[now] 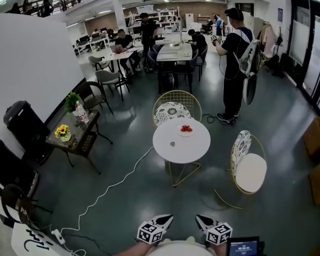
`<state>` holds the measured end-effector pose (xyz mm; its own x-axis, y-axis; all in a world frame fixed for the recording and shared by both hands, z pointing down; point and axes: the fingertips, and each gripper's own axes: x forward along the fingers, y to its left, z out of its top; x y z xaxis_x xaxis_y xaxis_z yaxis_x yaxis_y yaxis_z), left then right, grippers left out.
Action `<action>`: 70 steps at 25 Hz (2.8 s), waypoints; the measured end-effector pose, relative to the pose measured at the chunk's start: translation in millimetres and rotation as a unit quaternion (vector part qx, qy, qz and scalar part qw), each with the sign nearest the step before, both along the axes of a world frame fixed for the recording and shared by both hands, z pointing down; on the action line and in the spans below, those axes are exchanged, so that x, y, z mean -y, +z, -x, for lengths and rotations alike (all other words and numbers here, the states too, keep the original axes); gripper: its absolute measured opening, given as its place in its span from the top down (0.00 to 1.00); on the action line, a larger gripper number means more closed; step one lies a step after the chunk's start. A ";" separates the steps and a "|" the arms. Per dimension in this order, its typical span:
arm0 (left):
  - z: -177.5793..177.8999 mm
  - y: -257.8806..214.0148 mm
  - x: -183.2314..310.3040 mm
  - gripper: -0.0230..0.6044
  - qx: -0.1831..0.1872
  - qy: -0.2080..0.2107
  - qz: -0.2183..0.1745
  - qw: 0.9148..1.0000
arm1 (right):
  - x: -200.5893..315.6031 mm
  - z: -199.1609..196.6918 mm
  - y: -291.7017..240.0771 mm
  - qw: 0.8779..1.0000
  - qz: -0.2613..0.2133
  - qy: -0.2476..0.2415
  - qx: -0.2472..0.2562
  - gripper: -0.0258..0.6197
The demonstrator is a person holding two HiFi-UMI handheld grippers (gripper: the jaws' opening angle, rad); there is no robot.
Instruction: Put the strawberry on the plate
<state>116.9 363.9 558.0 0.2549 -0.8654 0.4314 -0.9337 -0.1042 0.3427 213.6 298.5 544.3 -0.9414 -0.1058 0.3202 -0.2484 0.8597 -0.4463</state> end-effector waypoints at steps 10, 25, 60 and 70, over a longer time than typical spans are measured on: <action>13.2 -5.7 -7.8 0.96 0.001 0.013 -0.009 1.000 | -4.5 4.4 -9.1 0.999 -0.008 0.032 -0.004 0.95; 29.0 3.1 -27.0 0.96 -0.013 0.017 -0.008 1.000 | -26.5 14.7 -5.7 0.999 -0.011 0.037 -0.029 0.95; 106.5 12.3 33.4 0.96 -0.048 -0.074 0.008 0.996 | 55.8 99.9 9.6 0.999 0.012 -0.025 -0.021 0.95; 101.5 -4.7 124.8 0.95 -0.021 -0.071 -0.006 0.997 | 139.6 108.1 6.9 0.997 -0.007 -0.069 -0.015 0.95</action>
<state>15.3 239.2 553.2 0.1470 -0.8991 0.4123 -0.9240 0.0240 0.3817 105.5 158.9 551.2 -0.9375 0.0196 0.3476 -0.1398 0.8932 -0.4274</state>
